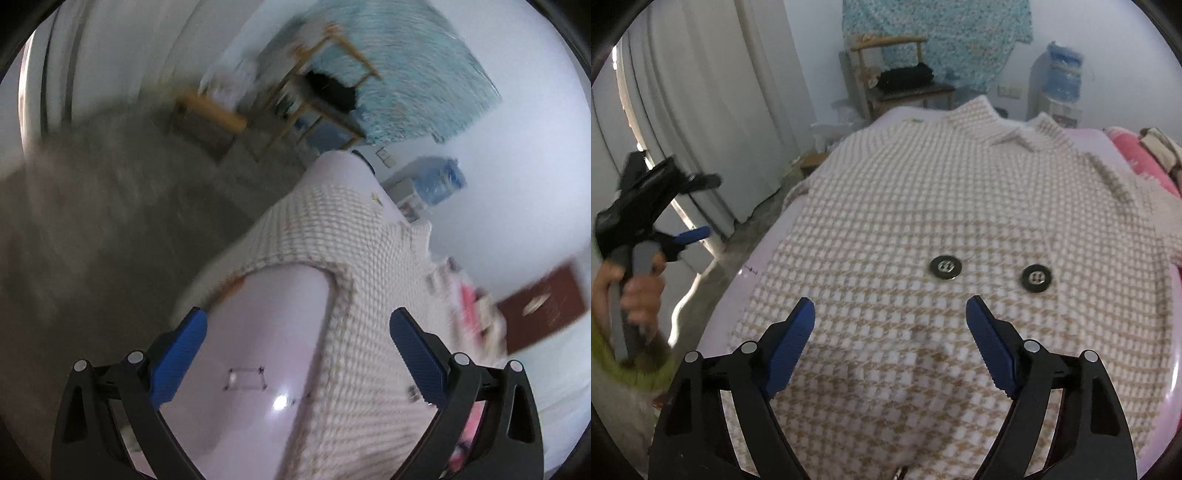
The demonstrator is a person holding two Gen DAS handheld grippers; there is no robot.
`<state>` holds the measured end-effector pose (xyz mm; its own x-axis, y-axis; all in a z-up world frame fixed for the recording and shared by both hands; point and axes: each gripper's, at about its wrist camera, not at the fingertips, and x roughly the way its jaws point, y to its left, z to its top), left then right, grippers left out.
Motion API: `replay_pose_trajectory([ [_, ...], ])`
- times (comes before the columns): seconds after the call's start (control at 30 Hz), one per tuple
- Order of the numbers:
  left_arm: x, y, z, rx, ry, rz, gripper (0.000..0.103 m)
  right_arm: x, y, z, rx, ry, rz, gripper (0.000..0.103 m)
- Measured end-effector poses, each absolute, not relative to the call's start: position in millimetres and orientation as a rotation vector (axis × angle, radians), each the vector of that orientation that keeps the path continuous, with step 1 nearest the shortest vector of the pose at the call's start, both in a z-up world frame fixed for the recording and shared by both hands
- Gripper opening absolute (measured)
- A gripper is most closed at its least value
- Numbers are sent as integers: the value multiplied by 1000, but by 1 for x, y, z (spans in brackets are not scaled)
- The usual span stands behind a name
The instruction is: Fold large clothes
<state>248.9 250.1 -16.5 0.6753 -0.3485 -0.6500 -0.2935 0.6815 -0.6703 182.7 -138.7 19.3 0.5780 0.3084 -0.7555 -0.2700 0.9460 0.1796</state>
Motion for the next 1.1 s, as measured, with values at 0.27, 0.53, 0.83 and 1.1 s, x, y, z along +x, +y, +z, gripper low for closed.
replay_pose_trajectory([
  [0.27, 283, 306, -133, -1439, 998, -18, 96, 189, -131, 5, 18, 942, 331, 79],
  [0.53, 299, 306, -201, -1752, 1064, -96, 96, 190, -134, -7, 17, 981, 312, 79],
  [0.83, 329, 298, -263, -1989, 1097, -157, 94, 195, -140, -8, 12, 990, 261, 79],
  [1.1, 341, 317, -271, -1959, 1092, -1, 23, 195, -152, -4, 20, 978, 211, 79],
])
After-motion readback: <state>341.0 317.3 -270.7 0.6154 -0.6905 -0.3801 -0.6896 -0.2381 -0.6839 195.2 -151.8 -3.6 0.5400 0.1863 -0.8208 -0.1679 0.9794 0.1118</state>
